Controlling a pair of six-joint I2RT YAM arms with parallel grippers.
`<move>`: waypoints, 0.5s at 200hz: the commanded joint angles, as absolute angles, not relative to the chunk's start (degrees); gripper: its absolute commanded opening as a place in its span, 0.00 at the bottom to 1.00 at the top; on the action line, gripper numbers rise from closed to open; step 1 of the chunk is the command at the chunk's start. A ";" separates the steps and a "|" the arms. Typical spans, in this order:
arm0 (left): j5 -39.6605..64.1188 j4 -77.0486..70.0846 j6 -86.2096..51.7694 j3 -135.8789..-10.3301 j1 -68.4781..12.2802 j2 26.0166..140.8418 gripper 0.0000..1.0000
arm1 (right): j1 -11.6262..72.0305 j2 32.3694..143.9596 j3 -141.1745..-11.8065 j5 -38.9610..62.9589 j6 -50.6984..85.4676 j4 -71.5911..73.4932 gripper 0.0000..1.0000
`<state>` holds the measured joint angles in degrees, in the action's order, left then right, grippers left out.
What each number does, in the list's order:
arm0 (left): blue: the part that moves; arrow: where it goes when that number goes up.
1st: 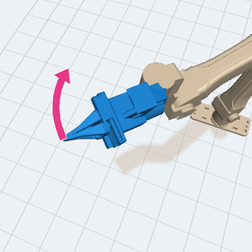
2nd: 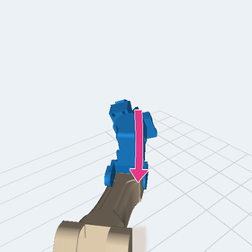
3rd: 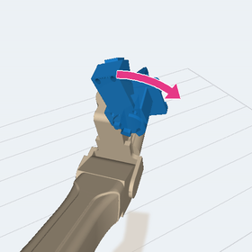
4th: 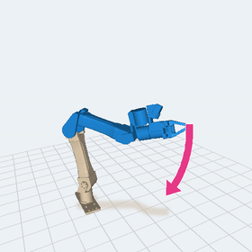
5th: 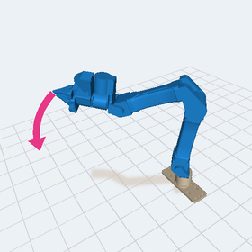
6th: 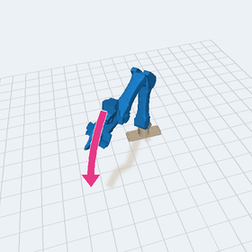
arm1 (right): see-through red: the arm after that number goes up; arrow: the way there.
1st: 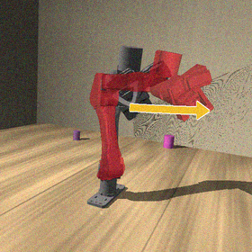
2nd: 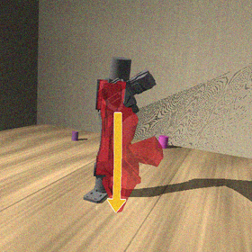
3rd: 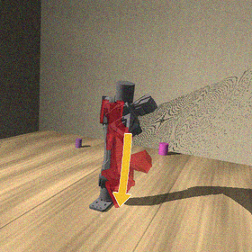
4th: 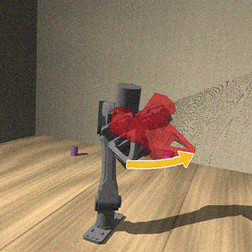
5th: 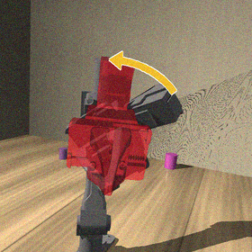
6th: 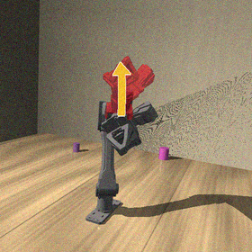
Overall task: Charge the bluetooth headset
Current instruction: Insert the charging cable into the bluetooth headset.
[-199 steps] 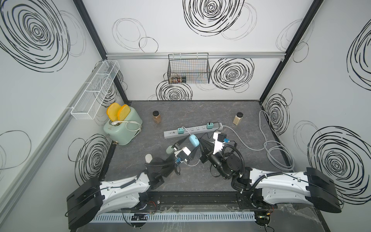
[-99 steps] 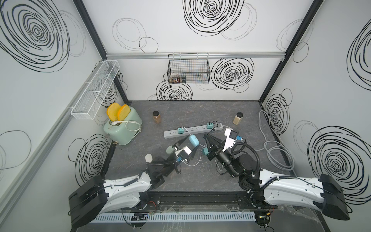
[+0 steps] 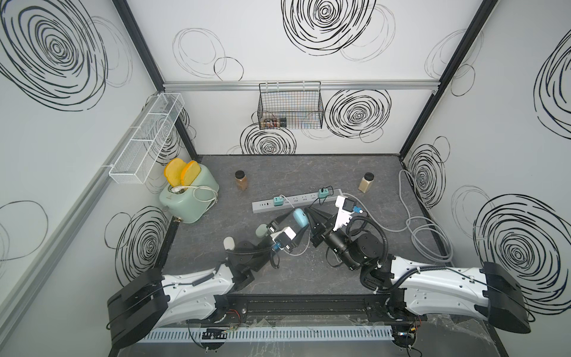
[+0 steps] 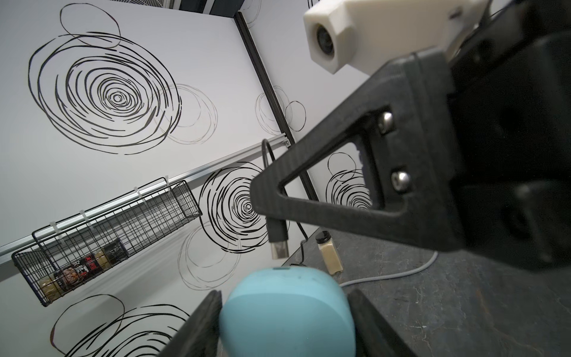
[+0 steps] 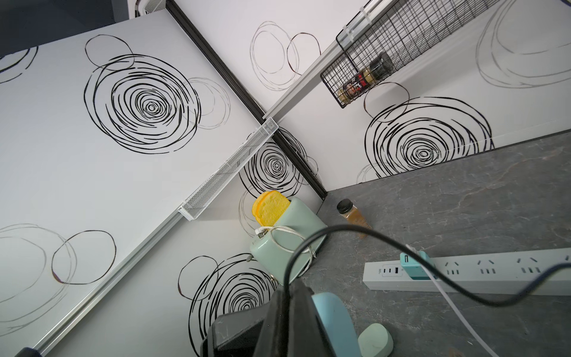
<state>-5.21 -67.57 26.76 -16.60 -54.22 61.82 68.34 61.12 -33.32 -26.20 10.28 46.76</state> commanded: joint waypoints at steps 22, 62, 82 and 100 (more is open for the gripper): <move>-4.31 -72.78 26.25 -17.49 -54.32 61.53 0.10 | 68.03 62.39 -35.33 -26.35 10.54 47.17 0.09; -4.52 -72.51 26.39 -17.56 -54.31 61.08 0.10 | 68.03 62.58 -34.55 -27.94 11.37 47.41 0.09; -4.79 -72.51 26.37 -17.49 -54.32 61.01 0.10 | 68.03 62.23 -34.13 -28.65 11.38 47.71 0.09; -5.22 -72.50 26.37 -17.56 -54.23 61.17 0.10 | 68.12 62.09 -33.98 -28.70 11.51 47.91 0.09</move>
<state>-5.15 -67.42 26.76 -16.60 -54.22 61.82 68.27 62.41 -33.58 -27.22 10.76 46.76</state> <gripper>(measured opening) 0.633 0.095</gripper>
